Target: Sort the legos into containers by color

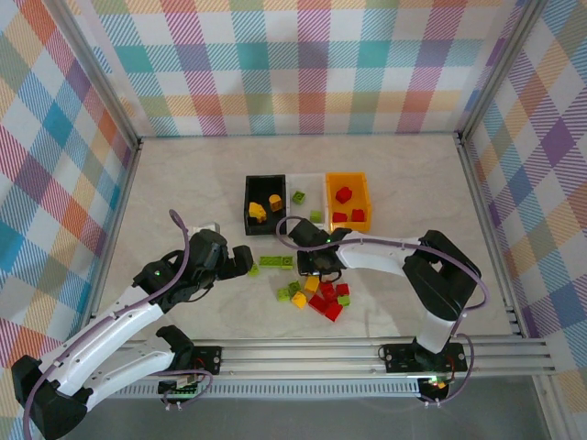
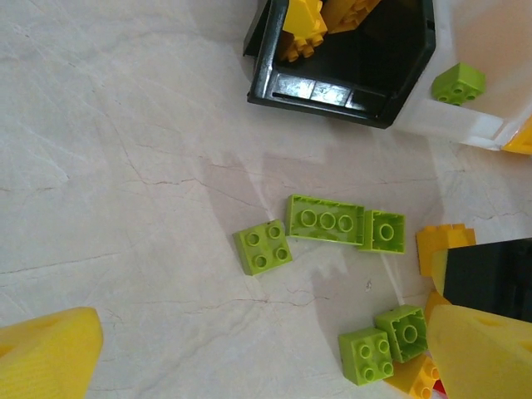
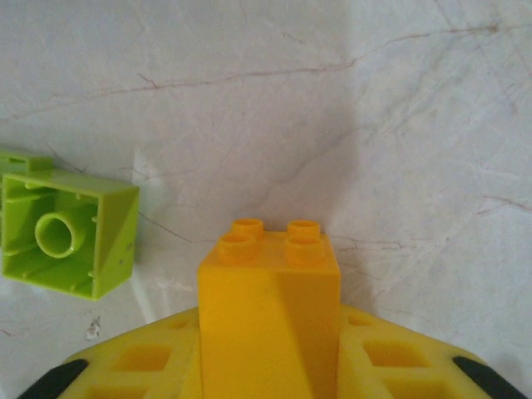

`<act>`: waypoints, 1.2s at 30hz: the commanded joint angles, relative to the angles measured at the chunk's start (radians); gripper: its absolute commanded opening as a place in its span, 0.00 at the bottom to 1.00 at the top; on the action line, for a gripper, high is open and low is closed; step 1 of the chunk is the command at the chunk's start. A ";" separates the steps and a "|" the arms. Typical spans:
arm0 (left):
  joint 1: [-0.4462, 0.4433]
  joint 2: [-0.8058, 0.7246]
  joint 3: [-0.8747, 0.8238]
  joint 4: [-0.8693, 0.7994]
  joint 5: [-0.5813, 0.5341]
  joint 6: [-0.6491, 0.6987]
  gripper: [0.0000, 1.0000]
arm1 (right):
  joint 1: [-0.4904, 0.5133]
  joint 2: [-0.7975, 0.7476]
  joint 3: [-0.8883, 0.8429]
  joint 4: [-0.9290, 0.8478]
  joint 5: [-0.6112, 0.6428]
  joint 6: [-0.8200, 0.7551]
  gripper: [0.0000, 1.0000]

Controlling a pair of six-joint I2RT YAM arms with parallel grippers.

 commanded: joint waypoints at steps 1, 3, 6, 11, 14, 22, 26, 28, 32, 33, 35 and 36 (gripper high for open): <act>-0.002 -0.002 -0.008 -0.017 -0.030 -0.005 1.00 | -0.003 -0.050 -0.016 0.028 0.003 -0.033 0.32; -0.002 -0.010 -0.011 -0.026 -0.044 -0.009 1.00 | -0.003 -0.095 -0.009 0.036 -0.003 -0.063 0.30; -0.002 -0.034 -0.027 -0.033 -0.060 -0.010 1.00 | -0.003 -0.136 0.043 0.057 -0.033 -0.122 0.29; -0.001 -0.043 -0.063 -0.031 -0.054 -0.027 1.00 | -0.022 -0.010 0.254 0.055 -0.089 -0.180 0.29; -0.002 -0.026 -0.077 -0.032 -0.042 -0.038 1.00 | -0.041 0.107 0.393 0.056 -0.093 -0.194 0.29; 0.000 0.011 -0.108 0.005 -0.001 -0.040 1.00 | -0.076 0.345 0.693 -0.018 -0.053 -0.174 0.33; 0.000 0.047 -0.117 0.045 0.034 -0.031 1.00 | -0.091 0.397 0.768 -0.030 -0.047 -0.159 0.47; -0.001 0.071 -0.121 0.071 0.053 -0.027 1.00 | -0.094 0.384 0.767 -0.001 -0.058 -0.161 0.59; 0.000 0.123 -0.133 0.139 0.089 -0.022 1.00 | -0.093 0.282 0.699 0.057 -0.067 -0.166 0.71; 0.000 0.140 -0.137 0.164 0.099 -0.021 1.00 | -0.094 0.241 0.663 0.075 -0.065 -0.164 0.73; 0.002 0.183 -0.140 0.218 0.119 -0.022 0.99 | -0.093 0.165 0.582 0.108 -0.066 -0.160 0.74; 0.005 0.215 -0.140 0.255 0.130 -0.023 0.96 | -0.094 0.119 0.527 0.125 -0.067 -0.157 0.74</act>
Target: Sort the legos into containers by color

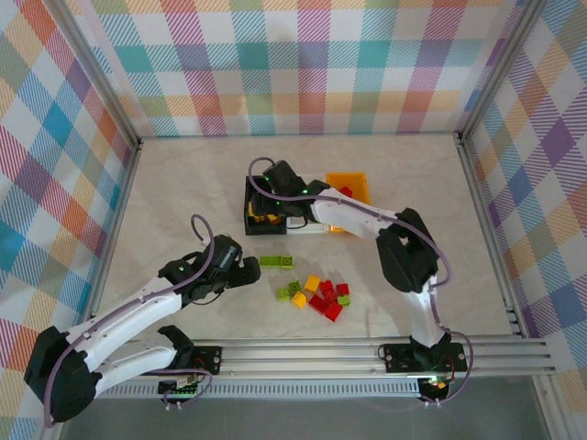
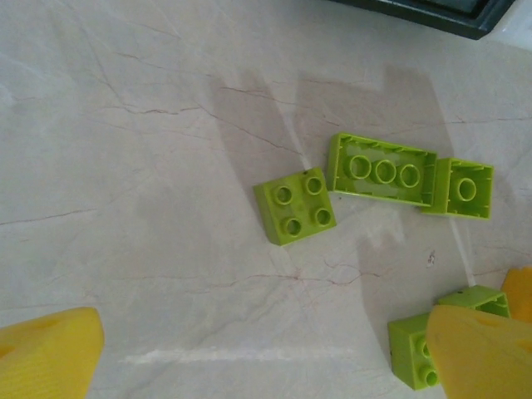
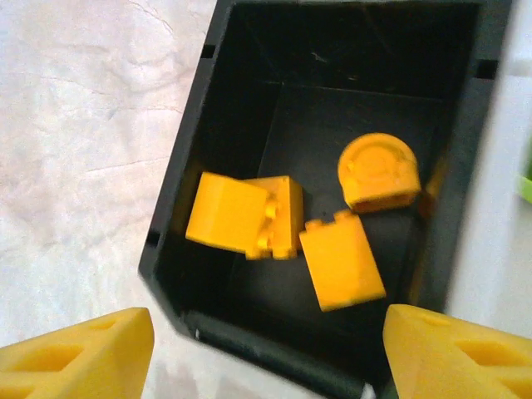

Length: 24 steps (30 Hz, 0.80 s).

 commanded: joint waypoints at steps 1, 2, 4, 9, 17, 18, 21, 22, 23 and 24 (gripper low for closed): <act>0.007 0.075 -0.011 0.139 0.055 0.008 0.94 | 0.002 -0.186 -0.115 0.082 -0.003 0.009 0.75; 0.010 0.118 -0.001 0.163 0.057 0.013 0.92 | 0.002 -0.235 -0.165 0.092 0.002 0.012 0.75; 0.011 0.204 0.023 0.200 0.057 0.025 0.88 | 0.002 -0.306 -0.253 0.102 0.014 0.014 0.75; 0.015 0.381 0.075 0.246 0.041 0.049 0.77 | 0.000 -0.450 -0.408 0.092 0.060 0.016 0.76; 0.032 0.493 0.086 0.249 -0.022 0.038 0.62 | -0.007 -0.564 -0.515 0.102 0.080 0.032 0.76; 0.034 0.500 0.086 0.252 -0.030 0.040 0.61 | -0.008 -0.569 -0.519 0.102 0.082 0.033 0.77; 0.041 0.515 0.088 0.259 -0.040 0.050 0.56 | -0.009 -0.578 -0.528 0.103 0.079 0.033 0.77; 0.043 0.515 0.087 0.261 -0.043 0.055 0.54 | -0.009 -0.579 -0.529 0.102 0.077 0.034 0.77; 0.043 0.515 0.088 0.260 -0.044 0.060 0.50 | -0.009 -0.580 -0.531 0.100 0.077 0.034 0.77; 0.043 0.514 0.089 0.256 -0.049 0.062 0.46 | -0.009 -0.583 -0.534 0.097 0.081 0.036 0.77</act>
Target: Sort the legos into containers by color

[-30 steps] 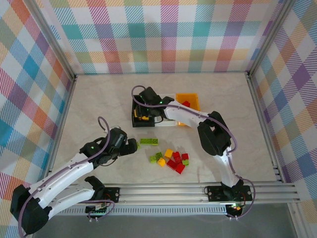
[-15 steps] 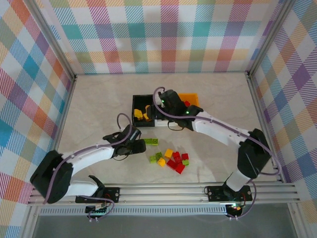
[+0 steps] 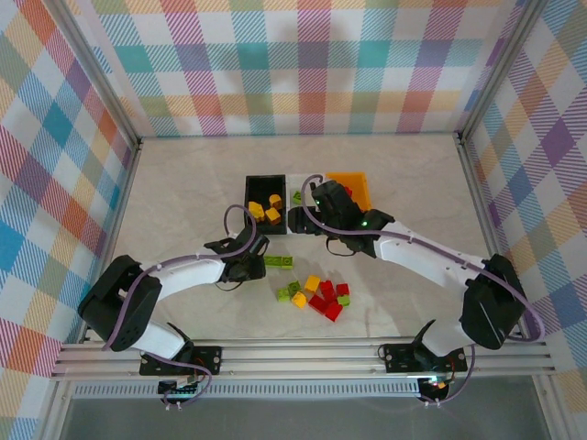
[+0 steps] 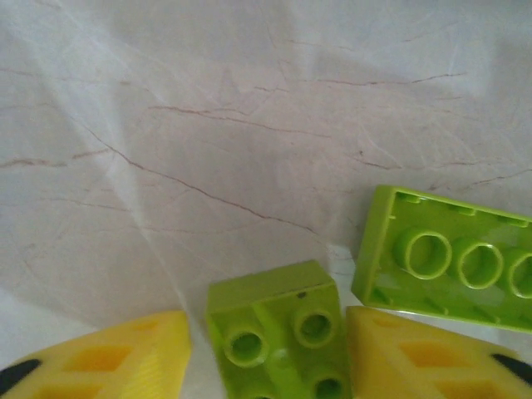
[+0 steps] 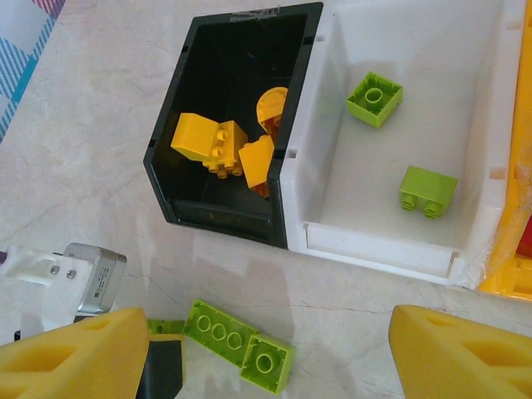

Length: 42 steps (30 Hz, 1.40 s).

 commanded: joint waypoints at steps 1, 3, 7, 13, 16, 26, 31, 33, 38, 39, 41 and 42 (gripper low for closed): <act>0.016 0.029 0.010 0.027 -0.036 0.023 0.43 | -0.005 -0.035 -0.022 0.014 0.014 0.016 0.77; 0.016 0.011 0.010 0.007 -0.043 0.025 0.35 | -0.005 -0.044 -0.034 0.016 0.015 0.022 0.77; 0.012 -0.082 0.011 -0.050 -0.047 0.025 0.28 | -0.009 -0.068 -0.062 0.005 0.018 0.042 0.77; -0.055 -0.140 0.175 -0.163 -0.035 0.058 0.25 | -0.025 -0.146 -0.156 -0.039 0.076 0.079 0.77; -0.076 -0.061 0.324 -0.152 -0.006 0.081 0.25 | -0.037 -0.200 -0.222 -0.070 0.091 0.103 0.77; -0.078 0.414 0.875 -0.205 0.016 0.160 0.25 | -0.049 -0.360 -0.382 -0.181 0.124 0.159 0.77; -0.068 0.580 1.045 -0.269 -0.004 0.169 0.30 | -0.051 -0.423 -0.426 -0.200 0.122 0.174 0.78; -0.067 0.616 1.094 -0.281 -0.002 0.169 0.42 | -0.051 -0.438 -0.440 -0.200 0.113 0.174 0.79; -0.079 0.592 1.133 -0.270 0.030 0.150 0.71 | -0.051 -0.436 -0.448 -0.202 0.068 0.157 0.81; -0.086 0.569 1.130 -0.267 0.031 0.149 0.75 | -0.051 -0.432 -0.449 -0.197 0.055 0.148 0.81; -0.103 0.508 1.101 -0.254 0.031 0.152 0.82 | -0.051 -0.415 -0.449 -0.188 0.024 0.129 0.80; -0.110 0.468 1.073 -0.244 0.034 0.150 0.86 | -0.051 -0.404 -0.449 -0.175 -0.007 0.107 0.80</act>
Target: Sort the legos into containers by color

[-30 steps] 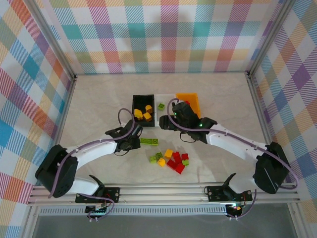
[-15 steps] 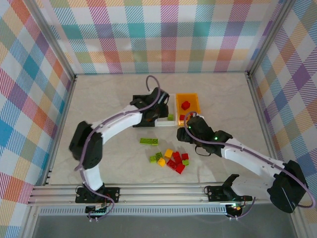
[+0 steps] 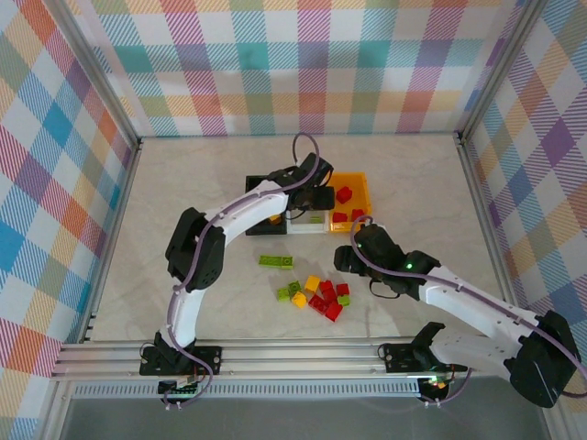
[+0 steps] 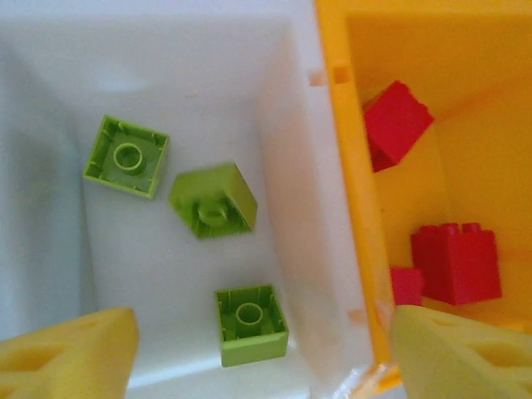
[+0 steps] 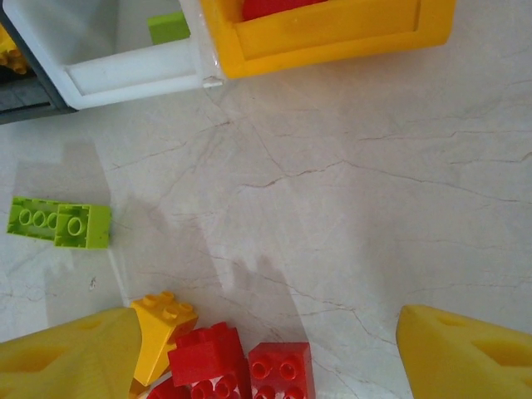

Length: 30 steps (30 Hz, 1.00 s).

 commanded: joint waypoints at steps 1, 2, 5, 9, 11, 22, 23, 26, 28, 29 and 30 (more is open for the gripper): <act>-0.036 -0.173 -0.048 0.012 0.015 0.002 0.90 | -0.004 0.033 -0.011 0.027 -0.102 -0.065 0.79; -0.045 -0.229 -0.095 0.026 0.018 -0.001 0.93 | -0.003 0.055 -0.008 0.044 -0.140 -0.085 0.79; -0.073 -0.391 -0.271 0.060 0.008 -0.014 1.00 | 0.006 0.150 0.017 0.071 -0.223 -0.121 0.78; -0.091 -0.643 -0.566 0.075 -0.032 -0.069 1.00 | 0.078 0.261 0.064 0.091 -0.220 -0.155 0.78; -0.091 -0.754 -0.680 0.048 -0.059 -0.095 1.00 | 0.111 0.305 0.086 0.101 -0.209 -0.182 0.78; -0.082 -1.116 -0.993 -0.130 -0.148 -0.233 1.00 | 0.193 0.518 0.265 -0.071 -0.141 -0.354 0.76; -0.076 -1.129 -0.998 -0.142 -0.153 -0.237 1.00 | 0.203 0.528 0.274 -0.091 -0.129 -0.361 0.76; -0.056 -1.157 -1.012 -0.146 -0.151 -0.242 1.00 | 0.228 0.556 0.288 -0.131 -0.096 -0.368 0.75; -0.043 -1.161 -1.018 -0.143 -0.143 -0.240 1.00 | 0.234 0.573 0.293 -0.146 -0.076 -0.366 0.75; -0.036 -1.158 -1.017 -0.143 -0.138 -0.241 1.00 | 0.235 0.582 0.294 -0.151 -0.062 -0.363 0.74; -0.030 -1.155 -1.019 -0.144 -0.131 -0.240 1.00 | 0.234 0.592 0.298 -0.154 -0.044 -0.358 0.74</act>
